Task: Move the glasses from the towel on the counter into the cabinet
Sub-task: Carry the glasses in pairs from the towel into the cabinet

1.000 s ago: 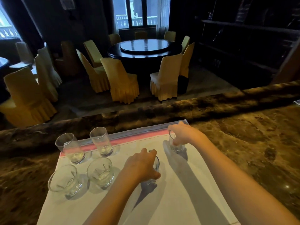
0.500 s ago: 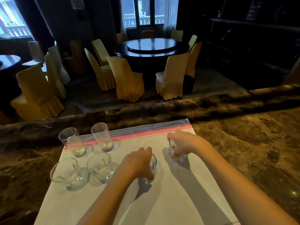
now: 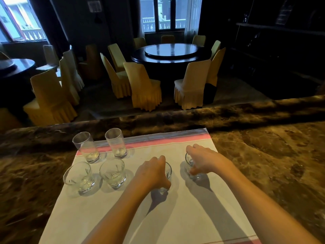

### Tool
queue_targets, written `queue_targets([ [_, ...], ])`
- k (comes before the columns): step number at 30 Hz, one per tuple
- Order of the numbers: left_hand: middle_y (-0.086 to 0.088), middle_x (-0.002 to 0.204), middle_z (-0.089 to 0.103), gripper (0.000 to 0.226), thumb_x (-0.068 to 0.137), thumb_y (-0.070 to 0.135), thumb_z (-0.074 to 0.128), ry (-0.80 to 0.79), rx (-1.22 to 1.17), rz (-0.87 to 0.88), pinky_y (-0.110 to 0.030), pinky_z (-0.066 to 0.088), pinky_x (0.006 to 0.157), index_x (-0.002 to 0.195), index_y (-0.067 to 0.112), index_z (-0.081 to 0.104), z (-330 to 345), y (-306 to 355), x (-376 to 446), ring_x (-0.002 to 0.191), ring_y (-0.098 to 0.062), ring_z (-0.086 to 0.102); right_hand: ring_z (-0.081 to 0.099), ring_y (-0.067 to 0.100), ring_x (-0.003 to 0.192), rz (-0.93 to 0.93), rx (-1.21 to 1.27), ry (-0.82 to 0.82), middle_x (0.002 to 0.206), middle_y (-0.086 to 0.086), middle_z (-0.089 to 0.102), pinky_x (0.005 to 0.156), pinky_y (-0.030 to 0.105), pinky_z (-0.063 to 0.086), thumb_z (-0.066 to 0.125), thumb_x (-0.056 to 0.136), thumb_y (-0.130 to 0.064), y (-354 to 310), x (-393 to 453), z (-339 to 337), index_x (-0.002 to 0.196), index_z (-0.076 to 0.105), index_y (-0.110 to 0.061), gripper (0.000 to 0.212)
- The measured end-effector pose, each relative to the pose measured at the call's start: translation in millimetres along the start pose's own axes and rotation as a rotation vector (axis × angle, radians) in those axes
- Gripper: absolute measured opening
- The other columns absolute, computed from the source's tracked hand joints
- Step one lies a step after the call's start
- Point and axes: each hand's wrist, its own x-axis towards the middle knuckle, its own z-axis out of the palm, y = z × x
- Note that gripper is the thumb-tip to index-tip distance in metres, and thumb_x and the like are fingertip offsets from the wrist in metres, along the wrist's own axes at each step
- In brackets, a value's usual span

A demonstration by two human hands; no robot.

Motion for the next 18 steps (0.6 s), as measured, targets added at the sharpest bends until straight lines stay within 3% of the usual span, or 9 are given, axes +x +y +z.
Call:
queue_targets([
  [10, -0.002, 0.118, 0.059, 0.077, 0.071, 0.048, 0.081, -0.011, -0.039, 0.091, -0.026, 0.057, 0.081, 0.132, 0.021, 0.043, 0, -17, -43, 0.092, -0.02, 0.06, 0.057, 0.019, 0.092, 0.026, 0.046, 0.01, 0.123, 0.001, 0.052, 0.075, 0.027, 0.056, 0.083, 0.072, -0.035, -36, -35, 8, 0.13, 0.043, -0.026, 0.07],
  [18, -0.001, 0.123, 0.058, 0.079, 0.068, 0.049, 0.08, -0.026, -0.106, 0.079, -0.032, 0.058, 0.085, 0.132, 0.023, 0.043, -2, -82, -101, 0.098, -0.019, 0.06, 0.059, 0.021, 0.088, -0.005, 0.018, 0.0, 0.123, 0.0, 0.051, 0.073, 0.029, 0.056, 0.081, 0.074, -0.041, -119, -55, 12, 0.13, 0.041, -0.029, 0.07],
])
